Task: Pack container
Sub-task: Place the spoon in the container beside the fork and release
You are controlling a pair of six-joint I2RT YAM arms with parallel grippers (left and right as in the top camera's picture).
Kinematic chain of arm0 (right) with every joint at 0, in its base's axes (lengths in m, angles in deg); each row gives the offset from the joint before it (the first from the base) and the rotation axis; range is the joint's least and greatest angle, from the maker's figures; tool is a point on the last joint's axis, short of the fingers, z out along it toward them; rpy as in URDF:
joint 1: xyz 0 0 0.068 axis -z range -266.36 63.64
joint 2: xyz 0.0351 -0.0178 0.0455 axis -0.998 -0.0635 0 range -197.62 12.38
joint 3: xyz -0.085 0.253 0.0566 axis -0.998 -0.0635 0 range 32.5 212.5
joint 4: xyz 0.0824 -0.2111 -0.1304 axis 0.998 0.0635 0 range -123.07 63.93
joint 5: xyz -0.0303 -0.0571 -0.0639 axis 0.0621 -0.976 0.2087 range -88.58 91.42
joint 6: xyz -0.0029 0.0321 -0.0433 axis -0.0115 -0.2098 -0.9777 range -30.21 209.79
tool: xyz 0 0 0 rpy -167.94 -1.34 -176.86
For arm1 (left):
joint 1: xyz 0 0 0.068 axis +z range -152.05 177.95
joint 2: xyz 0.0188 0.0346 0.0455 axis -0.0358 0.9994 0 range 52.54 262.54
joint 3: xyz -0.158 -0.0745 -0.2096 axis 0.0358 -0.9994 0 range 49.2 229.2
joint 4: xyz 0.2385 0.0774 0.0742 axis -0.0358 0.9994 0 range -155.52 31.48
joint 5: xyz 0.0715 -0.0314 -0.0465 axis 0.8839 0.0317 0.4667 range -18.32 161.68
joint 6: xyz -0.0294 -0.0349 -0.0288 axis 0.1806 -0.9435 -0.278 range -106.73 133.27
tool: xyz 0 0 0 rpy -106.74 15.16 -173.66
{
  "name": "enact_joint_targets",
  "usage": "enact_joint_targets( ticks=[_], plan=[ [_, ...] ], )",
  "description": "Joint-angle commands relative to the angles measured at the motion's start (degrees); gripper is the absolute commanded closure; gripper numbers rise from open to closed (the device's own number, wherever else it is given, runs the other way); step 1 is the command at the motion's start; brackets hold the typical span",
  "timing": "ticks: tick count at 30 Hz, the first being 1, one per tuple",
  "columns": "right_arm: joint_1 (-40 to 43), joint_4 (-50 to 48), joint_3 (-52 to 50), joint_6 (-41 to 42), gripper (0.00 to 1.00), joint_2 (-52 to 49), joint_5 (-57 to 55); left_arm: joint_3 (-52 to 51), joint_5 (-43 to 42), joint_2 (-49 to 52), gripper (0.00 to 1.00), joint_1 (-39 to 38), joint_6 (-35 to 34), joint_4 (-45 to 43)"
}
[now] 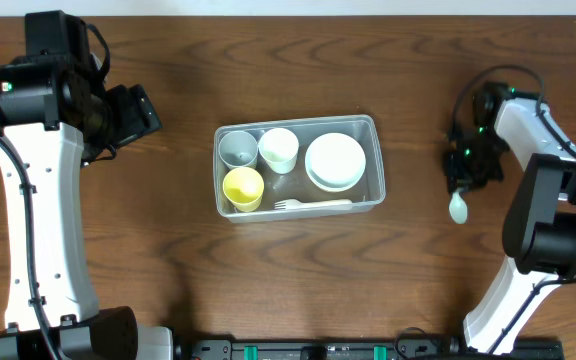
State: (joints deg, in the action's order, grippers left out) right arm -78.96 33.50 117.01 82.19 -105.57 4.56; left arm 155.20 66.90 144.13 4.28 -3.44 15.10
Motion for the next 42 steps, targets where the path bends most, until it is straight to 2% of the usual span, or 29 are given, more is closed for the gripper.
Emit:
enact_joint_targets(
  ticks=[1,4,8,11,15,23,33,34,36,37,38,42],
  plan=[
    [-2.84,0.35,8.00,1.11,0.99,7.56,5.20,-0.46,-0.20,-0.50,0.10,0.24,0.33,0.17],
    [-7.32,-0.11,12.31,-5.40,0.99,13.38,7.67,-0.46,-0.17,-0.50,0.10,0.24,0.33,0.15],
    [-17.51,-2.10,14.21,-17.25,0.99,20.09,7.61,-0.46,-0.20,-0.50,0.10,0.24,0.33,0.13],
    [-25.77,-2.73,14.21,-24.17,0.99,21.97,6.21,-0.46,-0.17,-0.50,0.11,0.24,0.33,0.15],
    [-35.26,-3.30,13.38,-29.07,0.99,21.05,3.50,-0.46,-0.20,-0.50,0.11,0.24,0.33,0.15],
    [-43.43,-3.30,12.48,-29.33,0.99,12.55,2.86,-0.46,-0.20,-0.50,0.10,0.24,0.33,0.15],
    [-45.33,-0.46,12.48,-29.29,0.99,5.07,2.89,-0.46,-0.20,-0.50,0.11,0.24,0.33,0.13],
    [-45.29,-0.11,12.48,-29.29,0.97,5.07,2.86,-0.46,-0.20,-0.50,0.10,0.24,0.35,0.13],
    [-45.29,0.39,12.50,-29.31,0.84,5.11,2.60,-0.46,-0.20,-0.50,0.11,0.24,0.33,0.13],
    [-45.22,0.59,12.50,-29.29,0.81,5.11,2.21,-0.46,-0.20,-0.50,0.10,0.24,0.33,0.13],
    [-45.18,0.72,12.50,-29.29,0.80,5.11,1.88,-0.46,-0.20,-0.50,0.11,0.24,0.33,0.13],
    [-44.72,0.33,12.59,-25.49,0.84,5.84,-0.07,-0.46,-0.17,-0.50,0.11,0.24,0.33,0.15]
  ],
)
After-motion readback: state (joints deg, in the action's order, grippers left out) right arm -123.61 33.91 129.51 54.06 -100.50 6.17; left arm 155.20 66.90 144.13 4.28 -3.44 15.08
